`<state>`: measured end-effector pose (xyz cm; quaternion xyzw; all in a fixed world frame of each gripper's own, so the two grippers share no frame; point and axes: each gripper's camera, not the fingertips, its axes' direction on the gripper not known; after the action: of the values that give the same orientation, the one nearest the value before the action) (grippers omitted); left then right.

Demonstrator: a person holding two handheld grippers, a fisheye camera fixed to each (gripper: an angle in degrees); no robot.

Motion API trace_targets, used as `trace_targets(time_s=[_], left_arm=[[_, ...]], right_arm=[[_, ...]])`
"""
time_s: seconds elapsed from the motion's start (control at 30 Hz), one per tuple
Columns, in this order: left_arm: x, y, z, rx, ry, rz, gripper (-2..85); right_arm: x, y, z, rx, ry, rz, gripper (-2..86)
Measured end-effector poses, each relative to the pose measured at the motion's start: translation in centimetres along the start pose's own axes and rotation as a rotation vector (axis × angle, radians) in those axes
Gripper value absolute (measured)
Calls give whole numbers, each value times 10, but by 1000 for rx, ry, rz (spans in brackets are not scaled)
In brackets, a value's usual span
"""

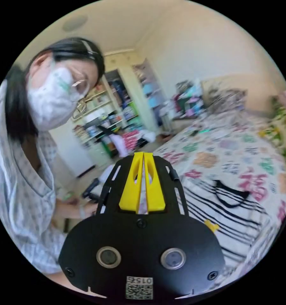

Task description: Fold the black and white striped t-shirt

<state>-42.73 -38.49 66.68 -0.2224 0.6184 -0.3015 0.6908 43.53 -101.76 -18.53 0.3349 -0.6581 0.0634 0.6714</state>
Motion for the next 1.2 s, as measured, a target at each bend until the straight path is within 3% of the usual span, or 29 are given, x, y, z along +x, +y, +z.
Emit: trace_targets(time_s=[0.07, 0.1, 0.23, 0.3, 0.47, 0.6, 0.73, 0.93, 1.07, 1.2], left_arm=[[11, 22, 4, -42, -38, 34, -9], [17, 35, 11, -83, -72, 52, -9], [27, 66, 38, -204, -9, 3, -9], [35, 83, 61, -285, -52, -26, -8], [66, 114, 115, -409, -112, 100, -3], [80, 129, 150, -381, -158, 102, 0], [85, 130, 167, -399, -157, 103, 0], [86, 136, 172, -339, -147, 41, 9], [82, 147, 198, -329, -99, -1, 51], [86, 143, 238, -379, -83, -32, 33]], right_arm=[[-25, 28, -49, 156, 273, -85, -1], [-31, 37, -68, 92, 353, -92, -1], [-22, 56, -124, -116, 396, 74, -4], [-18, 68, -151, -136, 359, 48, -3], [-1, 124, -207, -316, 552, 33, 48], [47, 205, -260, -572, 516, 434, 89], [71, 282, -308, -767, 527, 622, 93], [95, 350, -356, -957, 445, 759, 91], [110, 366, -382, -936, 401, 824, 88], [127, 371, -414, -997, 339, 817, 25]])
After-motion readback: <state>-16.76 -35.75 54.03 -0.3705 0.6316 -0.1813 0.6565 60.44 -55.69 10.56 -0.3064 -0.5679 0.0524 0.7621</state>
